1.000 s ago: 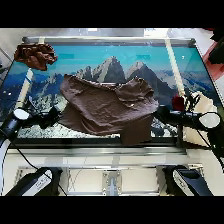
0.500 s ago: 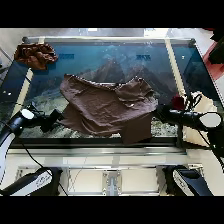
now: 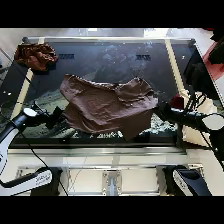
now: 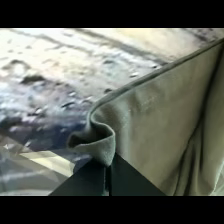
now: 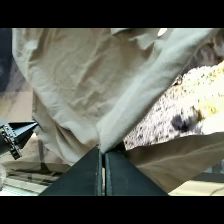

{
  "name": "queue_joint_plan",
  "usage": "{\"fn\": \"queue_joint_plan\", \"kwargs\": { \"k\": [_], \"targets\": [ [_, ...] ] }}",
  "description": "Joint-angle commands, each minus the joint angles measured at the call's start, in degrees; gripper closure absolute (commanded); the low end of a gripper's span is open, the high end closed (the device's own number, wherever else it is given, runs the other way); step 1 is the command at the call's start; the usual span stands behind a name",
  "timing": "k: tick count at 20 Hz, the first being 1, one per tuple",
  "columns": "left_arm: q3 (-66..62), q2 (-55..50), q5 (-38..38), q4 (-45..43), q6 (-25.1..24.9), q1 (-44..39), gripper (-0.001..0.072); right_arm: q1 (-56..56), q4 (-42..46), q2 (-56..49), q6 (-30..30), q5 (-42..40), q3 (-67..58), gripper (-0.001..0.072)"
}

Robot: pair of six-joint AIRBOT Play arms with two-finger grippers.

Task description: Fold the shirts.

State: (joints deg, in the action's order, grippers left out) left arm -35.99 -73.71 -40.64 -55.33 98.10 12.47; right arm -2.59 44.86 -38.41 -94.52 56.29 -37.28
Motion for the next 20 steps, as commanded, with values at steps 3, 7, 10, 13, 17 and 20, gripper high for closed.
{"fn": "queue_joint_plan", "kwargs": {
  "k": [3, 7, 10, 13, 17, 20],
  "targets": [
    [-10.95, 7.65, -8.66, 6.64, -13.4, 0.04, 0.0699, 0.07, 0.35, 6.16, -2.6, 1.73, -2.19, 0.0677],
    [-19.32, 28.39, -6.1, 7.06, -18.51, 0.04, 0.07, 0.04, 1.77, 13.14, -5.62, 3.39, -9.2, 0.0678],
    [-25.59, 42.77, -0.63, 3.45, -19.74, 0.04, 0.0701, 0.07, 4.72, 17.4, -6.86, 3.5, -20.09, 0.0679],
    [-37.7, 48.76, 0.42, -5.9, -19.76, 0.04, 0.0702, 0.07, 8.81, 18.12, -6.73, 3.34, -34.69, 0.068],
    [-57.77, 47.08, 2.34, -17.9, -19.67, 0.04, 0.0702, 0.07, 18.73, 16.55, -4.92, -0.74, -54.23, 0.0681],
    [-65.77, 43.01, -6.1, -19.34, -18.82, 0.04, 0.0702, 0.07, 19.93, 11.67, -0.79, -2.6, -62.27, 0.0682]
  ]
}}
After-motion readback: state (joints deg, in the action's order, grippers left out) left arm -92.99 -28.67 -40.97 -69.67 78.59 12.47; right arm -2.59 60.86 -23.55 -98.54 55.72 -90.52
